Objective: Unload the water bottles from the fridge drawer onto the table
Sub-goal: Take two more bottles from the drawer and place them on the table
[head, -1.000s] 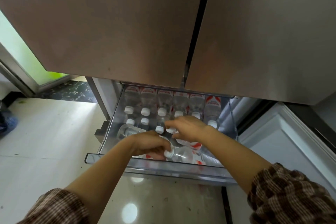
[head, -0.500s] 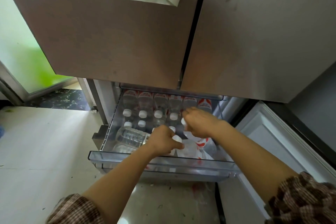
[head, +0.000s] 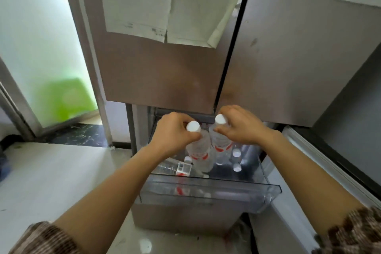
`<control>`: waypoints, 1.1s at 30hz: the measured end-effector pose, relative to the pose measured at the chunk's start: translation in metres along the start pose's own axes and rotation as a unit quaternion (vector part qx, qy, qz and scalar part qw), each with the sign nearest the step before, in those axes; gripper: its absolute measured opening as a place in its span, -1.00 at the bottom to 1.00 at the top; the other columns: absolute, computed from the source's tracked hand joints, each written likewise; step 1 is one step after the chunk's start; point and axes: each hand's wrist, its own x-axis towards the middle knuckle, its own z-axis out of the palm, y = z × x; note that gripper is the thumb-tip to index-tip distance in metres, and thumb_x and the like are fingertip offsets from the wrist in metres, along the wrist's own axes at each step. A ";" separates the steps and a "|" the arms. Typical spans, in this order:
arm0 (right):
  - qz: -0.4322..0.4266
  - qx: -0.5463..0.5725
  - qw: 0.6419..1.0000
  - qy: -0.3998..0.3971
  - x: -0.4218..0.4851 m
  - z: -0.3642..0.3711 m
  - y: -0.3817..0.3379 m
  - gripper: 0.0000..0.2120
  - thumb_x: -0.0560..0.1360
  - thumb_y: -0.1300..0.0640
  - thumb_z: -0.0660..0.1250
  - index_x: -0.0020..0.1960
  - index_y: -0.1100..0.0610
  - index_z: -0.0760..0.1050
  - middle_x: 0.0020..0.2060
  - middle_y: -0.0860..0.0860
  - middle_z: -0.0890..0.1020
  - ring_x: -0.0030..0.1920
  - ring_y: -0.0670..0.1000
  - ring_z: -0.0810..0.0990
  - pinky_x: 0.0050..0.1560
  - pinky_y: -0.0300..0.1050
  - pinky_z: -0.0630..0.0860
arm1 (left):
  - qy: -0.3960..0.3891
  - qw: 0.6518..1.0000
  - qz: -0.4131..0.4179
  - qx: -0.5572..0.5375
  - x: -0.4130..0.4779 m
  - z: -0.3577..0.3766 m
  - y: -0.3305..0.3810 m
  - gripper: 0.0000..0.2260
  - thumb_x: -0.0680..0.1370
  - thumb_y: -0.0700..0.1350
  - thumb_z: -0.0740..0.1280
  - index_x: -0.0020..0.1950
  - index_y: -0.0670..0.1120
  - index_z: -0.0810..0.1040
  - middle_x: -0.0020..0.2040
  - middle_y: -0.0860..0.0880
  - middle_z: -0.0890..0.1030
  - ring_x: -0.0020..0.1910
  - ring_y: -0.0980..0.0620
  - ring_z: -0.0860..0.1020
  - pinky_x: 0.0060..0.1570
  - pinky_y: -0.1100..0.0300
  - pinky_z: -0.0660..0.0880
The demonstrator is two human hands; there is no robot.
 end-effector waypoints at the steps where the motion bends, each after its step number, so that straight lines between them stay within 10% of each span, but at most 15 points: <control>1: -0.007 0.014 1.000 0.019 -0.001 -0.007 -0.013 -0.73 0.48 -0.11 0.36 -0.03 0.07 0.42 -0.08 -0.02 0.50 -0.02 0.06 0.49 -0.06 0.02 0.48 | 0.022 1.000 0.010 0.008 -0.008 -0.017 0.001 -0.78 0.36 0.01 0.50 -0.04 -0.01 0.69 -0.17 0.07 0.67 -0.21 0.12 0.58 -0.28 0.26 0.47; 9: -0.094 0.131 0.983 0.083 -0.007 -0.031 -0.163 -0.76 0.45 -0.07 0.41 -0.08 0.07 0.46 -0.18 -0.04 0.54 -0.18 0.01 0.51 -0.20 -0.06 0.45 | 0.156 0.987 -0.009 0.035 -0.107 -0.150 -0.032 -0.76 0.40 -0.01 0.49 0.02 -0.04 0.68 -0.11 0.06 0.65 -0.19 0.11 0.54 -0.31 0.40 0.33; 20: -0.253 0.187 0.948 -0.046 -0.049 0.070 -0.438 -0.77 0.46 -0.09 0.40 -0.09 0.03 0.43 -0.27 -0.12 0.47 -0.27 -0.07 0.44 -0.33 -0.22 0.30 | 0.188 0.950 -0.220 0.121 -0.338 -0.284 -0.163 -0.76 0.28 0.07 0.43 -0.28 -0.11 0.62 -0.32 -0.06 0.62 -0.27 -0.06 0.58 -0.28 0.02 0.53; 33: -0.462 0.235 0.841 -0.158 -0.068 0.125 -0.773 -0.72 0.43 -0.11 0.41 -0.11 0.09 0.46 -0.26 -0.05 0.55 -0.22 0.00 0.55 -0.24 -0.10 0.50 | 0.343 0.818 -0.427 0.176 -0.566 -0.452 -0.267 -0.84 0.31 0.06 0.48 -0.31 -0.01 0.63 -0.36 0.05 0.61 -0.32 0.07 0.56 -0.37 0.16 0.42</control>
